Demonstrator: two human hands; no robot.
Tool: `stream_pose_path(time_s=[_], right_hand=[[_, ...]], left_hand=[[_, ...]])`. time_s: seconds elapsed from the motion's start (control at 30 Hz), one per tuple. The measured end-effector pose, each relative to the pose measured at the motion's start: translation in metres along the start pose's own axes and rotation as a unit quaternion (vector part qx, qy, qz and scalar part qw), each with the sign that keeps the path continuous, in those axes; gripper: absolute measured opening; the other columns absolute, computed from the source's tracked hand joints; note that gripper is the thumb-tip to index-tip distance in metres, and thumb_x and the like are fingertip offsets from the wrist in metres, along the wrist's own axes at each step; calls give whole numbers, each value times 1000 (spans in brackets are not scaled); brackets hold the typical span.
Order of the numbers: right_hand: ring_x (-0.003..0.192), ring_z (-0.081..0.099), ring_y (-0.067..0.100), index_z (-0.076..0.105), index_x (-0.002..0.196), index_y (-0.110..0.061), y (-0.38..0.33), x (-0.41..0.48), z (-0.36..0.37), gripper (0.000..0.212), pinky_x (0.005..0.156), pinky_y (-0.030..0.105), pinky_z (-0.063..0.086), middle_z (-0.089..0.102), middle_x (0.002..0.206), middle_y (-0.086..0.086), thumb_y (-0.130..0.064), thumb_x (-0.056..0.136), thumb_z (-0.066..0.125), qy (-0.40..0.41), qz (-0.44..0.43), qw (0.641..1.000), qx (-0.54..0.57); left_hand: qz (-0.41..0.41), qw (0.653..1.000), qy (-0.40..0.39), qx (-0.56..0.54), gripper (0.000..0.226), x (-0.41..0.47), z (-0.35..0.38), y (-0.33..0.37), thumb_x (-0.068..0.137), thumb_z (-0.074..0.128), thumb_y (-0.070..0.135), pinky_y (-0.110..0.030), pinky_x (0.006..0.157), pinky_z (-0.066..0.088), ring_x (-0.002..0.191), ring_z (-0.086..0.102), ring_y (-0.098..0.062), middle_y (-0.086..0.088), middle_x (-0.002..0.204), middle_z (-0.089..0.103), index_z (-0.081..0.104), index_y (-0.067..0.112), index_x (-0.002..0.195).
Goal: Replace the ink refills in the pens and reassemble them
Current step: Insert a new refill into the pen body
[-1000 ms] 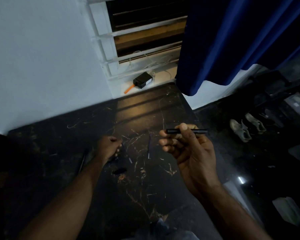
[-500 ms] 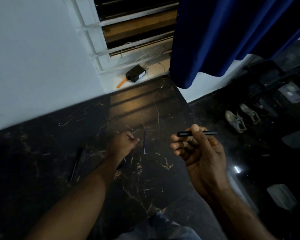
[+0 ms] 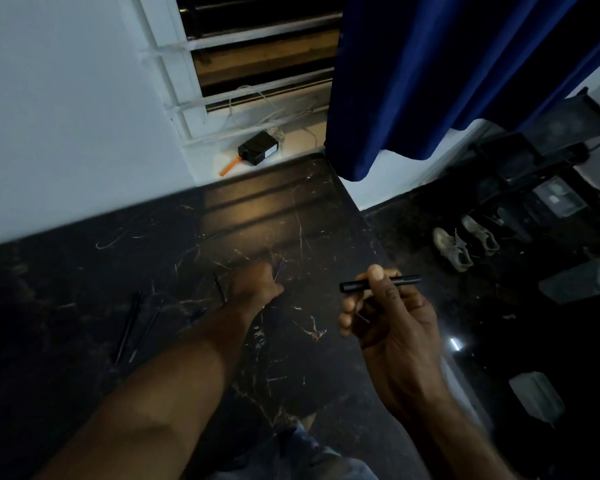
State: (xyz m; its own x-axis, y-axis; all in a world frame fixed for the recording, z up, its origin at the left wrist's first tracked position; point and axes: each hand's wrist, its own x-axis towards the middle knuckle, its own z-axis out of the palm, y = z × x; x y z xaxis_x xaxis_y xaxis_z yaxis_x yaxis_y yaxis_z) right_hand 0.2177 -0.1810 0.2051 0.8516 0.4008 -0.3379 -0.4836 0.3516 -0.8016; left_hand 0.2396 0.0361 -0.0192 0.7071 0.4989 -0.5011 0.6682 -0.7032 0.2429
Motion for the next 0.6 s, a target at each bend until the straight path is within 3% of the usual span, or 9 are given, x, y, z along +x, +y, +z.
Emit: stream_pose_path(time_s=[0.03, 0.1, 0.13, 0.2, 0.27, 0.37, 0.47, 0.6], right_hand=[[58, 64, 23, 65, 88, -3, 0, 0, 0, 18, 52, 32, 53, 65, 67, 13, -19, 93, 58, -2, -4, 1000, 1], [61, 65, 23, 66, 90, -2, 0, 1, 1, 16, 54, 32, 54, 66, 69, 13, -16, 93, 58, -8, -16, 1000, 9], [63, 65, 24, 67, 92, -2, -1, 3, 2, 15, 55, 32, 54, 67, 71, 14, -15, 93, 59, -10, -24, 1000, 12], [67, 66, 26, 68, 95, -2, -2, 8, 3, 14, 57, 33, 55, 69, 78, 18, -12, 93, 59, -11, -42, 999, 17], [70, 68, 27, 68, 99, 0, -4, 13, 5, 15, 58, 32, 56, 70, 84, 22, -10, 93, 59, -12, -57, 998, 28], [73, 70, 26, 65, 106, 4, -10, 18, 14, 19, 60, 31, 57, 70, 90, 25, -9, 94, 58, -35, -71, 996, 45], [74, 69, 26, 65, 107, 4, -16, 20, 28, 20, 61, 30, 57, 70, 91, 24, -8, 95, 56, -63, -78, 993, 59], [73, 70, 26, 65, 107, 5, -17, 19, 44, 21, 60, 29, 57, 71, 90, 25, -8, 93, 56, -89, -80, 990, 74]], left_hand=[[-12, 999, -20, -40, 33, -2, -3, 1, 83, 76, 45, -32, 73, 59, 83, 73, -22, -6, 92, 77, 75, 14, 95], [-24, 972, -59, -226, 29, -11, -18, 10, 91, 72, 37, -38, 71, 62, 66, 72, -20, -9, 80, 77, 75, 9, 91], [-19, 933, -59, -355, 25, -19, -29, 19, 94, 71, 30, -43, 71, 63, 60, 71, -21, -13, 76, 77, 75, 5, 89], [11, 813, 5, -582, 18, -46, -59, 38, 97, 68, 16, -42, 61, 63, 53, 70, -20, -12, 68, 75, 71, 2, 84], [73, 716, 68, -691, 17, -87, -99, 54, 100, 62, 10, -29, 51, 59, 55, 71, -17, -8, 67, 73, 67, 1, 86], [153, 625, 100, -759, 24, -142, -148, 61, 99, 61, 15, -22, 52, 57, 60, 71, -16, -14, 72, 70, 63, -10, 101], [202, 593, 125, -769, 26, -171, -169, 60, 94, 61, 19, -23, 52, 57, 61, 72, -16, -12, 73, 71, 63, -7, 99], [208, 600, 153, -757, 17, -181, -176, 58, 93, 62, 17, -23, 52, 58, 62, 72, -16, -9, 73, 73, 62, 0, 94]])
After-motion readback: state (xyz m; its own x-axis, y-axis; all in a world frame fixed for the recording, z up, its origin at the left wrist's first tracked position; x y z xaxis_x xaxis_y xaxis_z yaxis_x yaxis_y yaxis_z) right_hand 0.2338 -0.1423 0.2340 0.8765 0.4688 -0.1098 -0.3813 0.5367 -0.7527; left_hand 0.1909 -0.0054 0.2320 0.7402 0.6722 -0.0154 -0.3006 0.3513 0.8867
